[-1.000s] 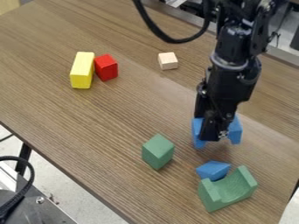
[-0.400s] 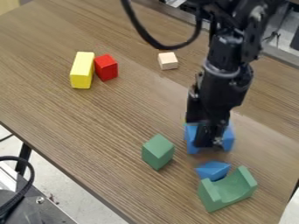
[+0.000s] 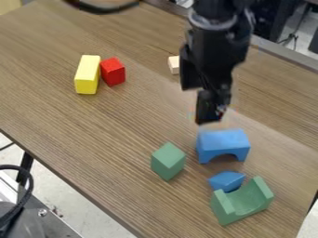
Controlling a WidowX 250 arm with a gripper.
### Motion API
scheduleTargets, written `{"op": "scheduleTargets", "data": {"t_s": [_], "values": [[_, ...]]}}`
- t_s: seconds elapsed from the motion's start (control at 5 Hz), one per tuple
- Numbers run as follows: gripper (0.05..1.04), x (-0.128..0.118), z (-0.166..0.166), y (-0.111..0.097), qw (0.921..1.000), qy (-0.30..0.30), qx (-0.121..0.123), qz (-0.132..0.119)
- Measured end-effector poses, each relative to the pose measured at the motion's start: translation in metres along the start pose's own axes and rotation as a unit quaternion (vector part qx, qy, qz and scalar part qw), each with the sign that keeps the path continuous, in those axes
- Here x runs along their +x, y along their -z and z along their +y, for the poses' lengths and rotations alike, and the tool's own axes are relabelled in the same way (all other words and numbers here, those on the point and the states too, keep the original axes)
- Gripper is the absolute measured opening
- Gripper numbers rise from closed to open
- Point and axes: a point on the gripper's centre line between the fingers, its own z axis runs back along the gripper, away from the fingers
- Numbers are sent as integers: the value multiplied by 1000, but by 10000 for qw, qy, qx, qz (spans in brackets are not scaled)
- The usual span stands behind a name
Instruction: Put the block rectangular of the table
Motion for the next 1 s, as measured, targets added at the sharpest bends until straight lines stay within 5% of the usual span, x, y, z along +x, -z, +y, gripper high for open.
{"op": "scheduleTargets", "data": {"t_s": [0.2, 0.6, 0.8, 1.0], "values": [[999, -21, 13, -25, 9977, -622, 218, -168], [999, -48, 35, 15, 9924, -970, -259, 718], [999, -50, 43, 38, 9893, -929, -616, 945], [999, -49, 44, 42, 9886, -986, -679, 911]]}}
